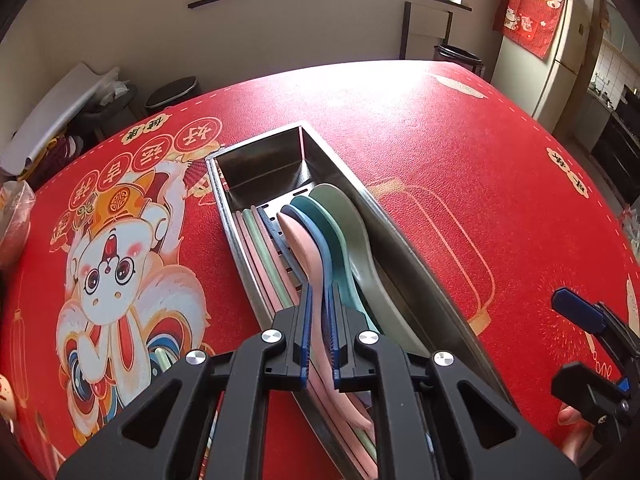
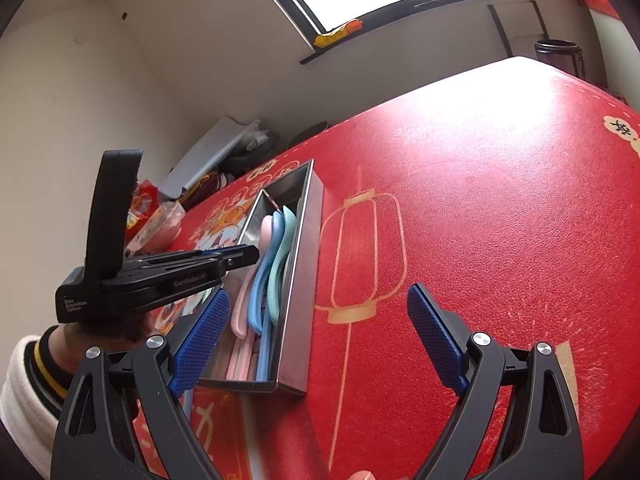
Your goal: Organize utensils
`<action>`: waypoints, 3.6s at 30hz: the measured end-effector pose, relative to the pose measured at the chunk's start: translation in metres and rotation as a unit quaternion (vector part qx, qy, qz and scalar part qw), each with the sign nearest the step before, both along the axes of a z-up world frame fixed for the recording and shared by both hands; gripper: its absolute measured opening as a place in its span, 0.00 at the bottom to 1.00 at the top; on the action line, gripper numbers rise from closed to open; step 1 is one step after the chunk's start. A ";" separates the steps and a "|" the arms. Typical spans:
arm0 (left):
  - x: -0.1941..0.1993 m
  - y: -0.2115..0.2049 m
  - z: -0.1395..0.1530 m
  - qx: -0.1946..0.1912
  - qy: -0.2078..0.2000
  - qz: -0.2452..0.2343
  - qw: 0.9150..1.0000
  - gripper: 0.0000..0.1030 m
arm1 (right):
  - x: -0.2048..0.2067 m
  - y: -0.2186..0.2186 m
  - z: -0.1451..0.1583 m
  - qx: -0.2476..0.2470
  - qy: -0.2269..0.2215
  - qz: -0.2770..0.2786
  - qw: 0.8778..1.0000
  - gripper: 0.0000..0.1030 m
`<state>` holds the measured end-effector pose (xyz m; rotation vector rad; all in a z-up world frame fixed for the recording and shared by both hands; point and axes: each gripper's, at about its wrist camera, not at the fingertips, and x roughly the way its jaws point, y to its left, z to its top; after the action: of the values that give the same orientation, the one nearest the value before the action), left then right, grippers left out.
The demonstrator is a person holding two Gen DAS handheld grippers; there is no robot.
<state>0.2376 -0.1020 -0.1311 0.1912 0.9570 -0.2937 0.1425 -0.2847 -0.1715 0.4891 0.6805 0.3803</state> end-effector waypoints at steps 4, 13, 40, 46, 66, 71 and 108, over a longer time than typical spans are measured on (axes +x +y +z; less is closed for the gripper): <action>-0.016 0.010 0.014 -0.020 -0.020 0.000 1.000 0.46 | -0.001 -0.001 0.000 0.005 -0.003 0.000 1.000 0.84; -0.072 0.068 0.026 -0.028 -0.056 0.051 0.997 0.91 | -0.003 -0.001 0.001 0.008 -0.008 -0.001 1.000 0.84; -0.092 0.115 -0.034 0.037 -0.021 0.115 0.992 0.92 | -0.022 0.025 0.017 -0.054 -0.062 0.019 0.996 0.84; -0.084 0.119 -0.034 0.041 -0.014 0.127 0.991 0.92 | -0.024 0.024 0.017 -0.052 -0.063 0.021 0.996 0.84; -0.074 0.119 -0.040 0.044 0.010 0.152 0.987 0.94 | -0.025 0.024 0.018 -0.053 -0.064 0.021 0.996 0.84; -0.082 0.120 -0.039 0.052 0.002 0.142 0.988 0.94 | -0.025 0.024 0.018 -0.052 -0.063 0.021 0.996 0.84; -0.149 0.166 -0.035 -0.017 -0.023 0.089 0.996 0.07 | -0.027 0.054 0.036 -0.137 -0.050 -0.005 0.989 0.84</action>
<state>0.0883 0.0641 -0.1662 0.0793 0.9154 -0.1406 0.1155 -0.2304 -0.1357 0.2117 0.6217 0.2940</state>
